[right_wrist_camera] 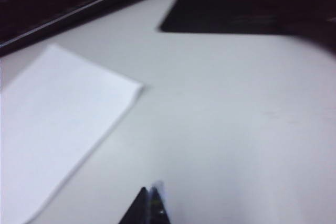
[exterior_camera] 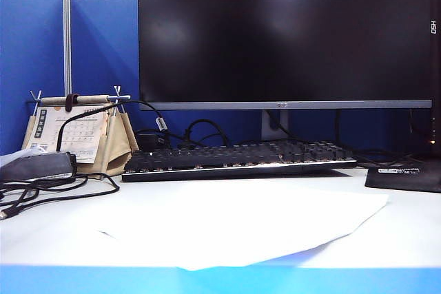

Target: Put a wrinkled paper upside down.

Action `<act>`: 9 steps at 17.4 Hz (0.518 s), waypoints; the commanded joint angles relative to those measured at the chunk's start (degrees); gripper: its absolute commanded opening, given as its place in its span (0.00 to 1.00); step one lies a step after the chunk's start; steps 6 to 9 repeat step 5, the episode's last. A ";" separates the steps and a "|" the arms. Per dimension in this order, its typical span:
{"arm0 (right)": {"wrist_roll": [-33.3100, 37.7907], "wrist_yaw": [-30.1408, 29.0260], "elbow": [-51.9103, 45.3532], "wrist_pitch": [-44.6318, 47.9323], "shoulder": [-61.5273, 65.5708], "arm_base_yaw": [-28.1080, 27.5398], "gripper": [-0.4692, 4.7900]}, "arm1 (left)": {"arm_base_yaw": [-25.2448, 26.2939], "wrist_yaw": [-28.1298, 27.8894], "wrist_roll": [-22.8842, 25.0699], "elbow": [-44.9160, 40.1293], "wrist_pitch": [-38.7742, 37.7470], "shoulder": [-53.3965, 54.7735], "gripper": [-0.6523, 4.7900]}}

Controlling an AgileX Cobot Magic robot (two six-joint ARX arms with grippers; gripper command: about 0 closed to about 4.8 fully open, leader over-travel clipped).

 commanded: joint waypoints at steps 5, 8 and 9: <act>1.11 -0.68 -0.20 1.11 -0.02 2.89 0.08 | 0.02 -0.11 -0.17 0.09 0.50 0.02 0.17; 1.11 -0.68 -0.20 1.11 -0.02 2.89 0.08 | 0.02 -0.11 -0.17 0.09 0.50 0.02 0.17; 1.11 -0.68 -0.20 1.11 -0.02 2.89 0.08 | 0.02 -0.11 -0.17 0.09 0.50 0.02 0.17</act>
